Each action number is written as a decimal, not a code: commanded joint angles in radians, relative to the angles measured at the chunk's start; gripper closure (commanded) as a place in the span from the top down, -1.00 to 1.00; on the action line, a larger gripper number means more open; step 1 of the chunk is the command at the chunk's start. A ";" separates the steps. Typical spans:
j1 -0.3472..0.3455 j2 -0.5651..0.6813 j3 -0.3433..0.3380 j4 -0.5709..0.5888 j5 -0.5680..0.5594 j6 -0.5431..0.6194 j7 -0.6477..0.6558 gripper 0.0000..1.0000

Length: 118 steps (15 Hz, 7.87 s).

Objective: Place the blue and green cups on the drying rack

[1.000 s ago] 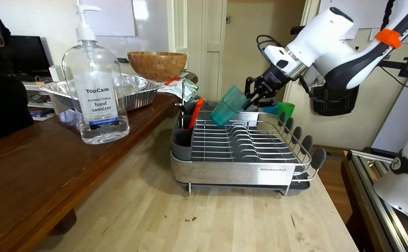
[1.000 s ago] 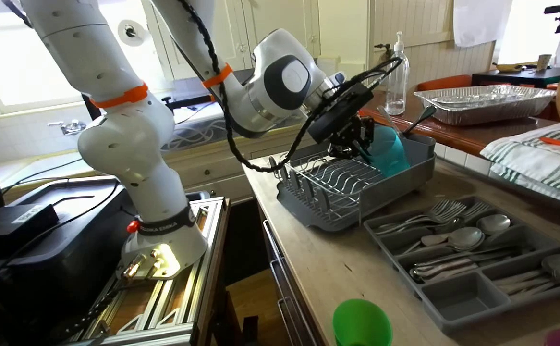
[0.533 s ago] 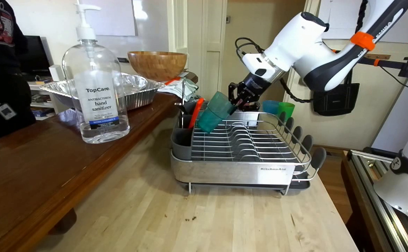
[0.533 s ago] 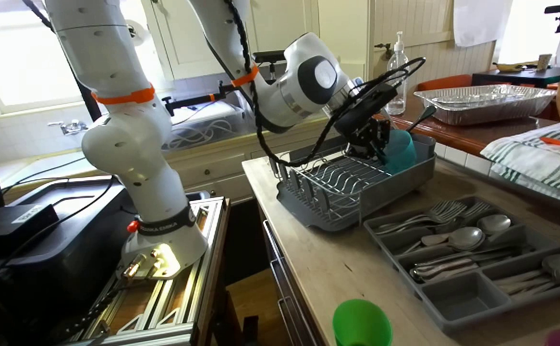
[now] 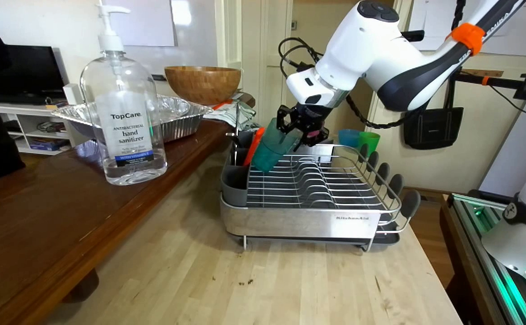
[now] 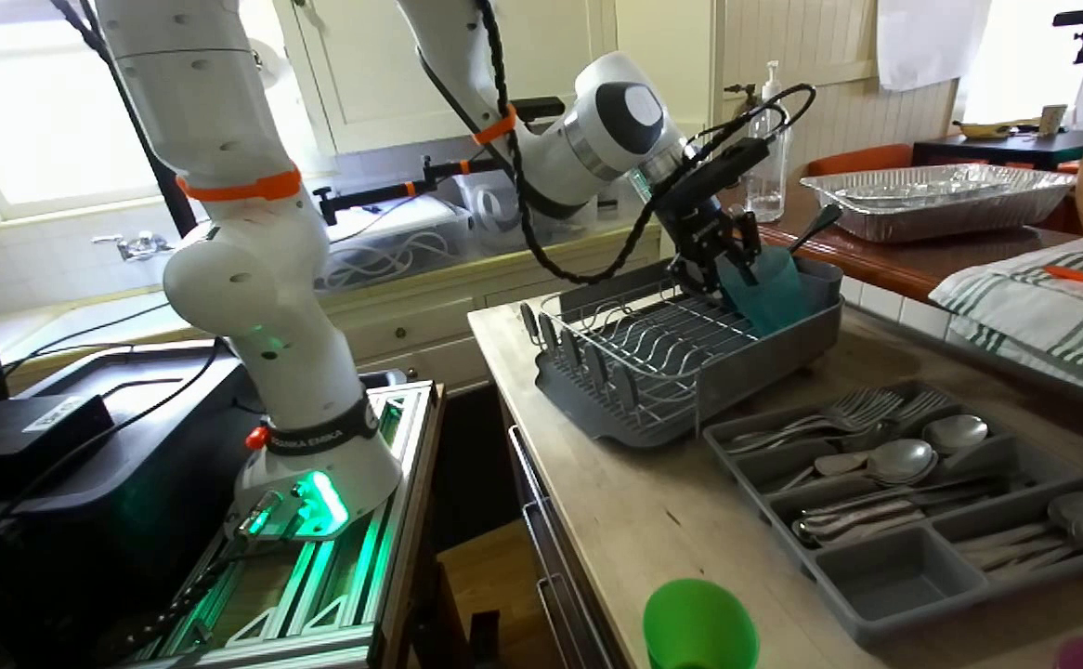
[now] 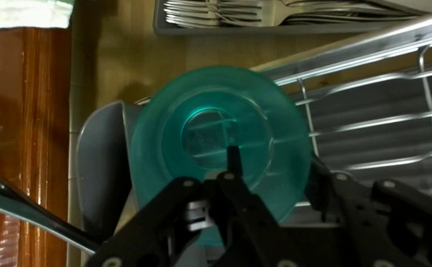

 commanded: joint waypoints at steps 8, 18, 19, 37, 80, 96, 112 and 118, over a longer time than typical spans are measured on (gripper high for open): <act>0.074 -0.119 0.144 0.015 0.171 -0.366 0.037 1.00; 0.115 -0.186 0.165 0.069 0.267 -0.625 0.015 1.00; 0.099 -0.199 0.172 0.069 0.243 -0.680 0.109 1.00; -0.110 -0.342 -0.167 0.007 0.446 -0.827 0.010 1.00; -0.439 0.215 -0.361 0.277 0.788 -0.609 0.110 1.00; -0.438 0.257 -0.330 0.300 0.726 -0.657 0.169 1.00; -0.455 0.311 -0.323 0.340 0.726 -0.668 0.163 0.50; -0.453 0.298 -0.321 0.341 0.720 -0.676 0.169 0.02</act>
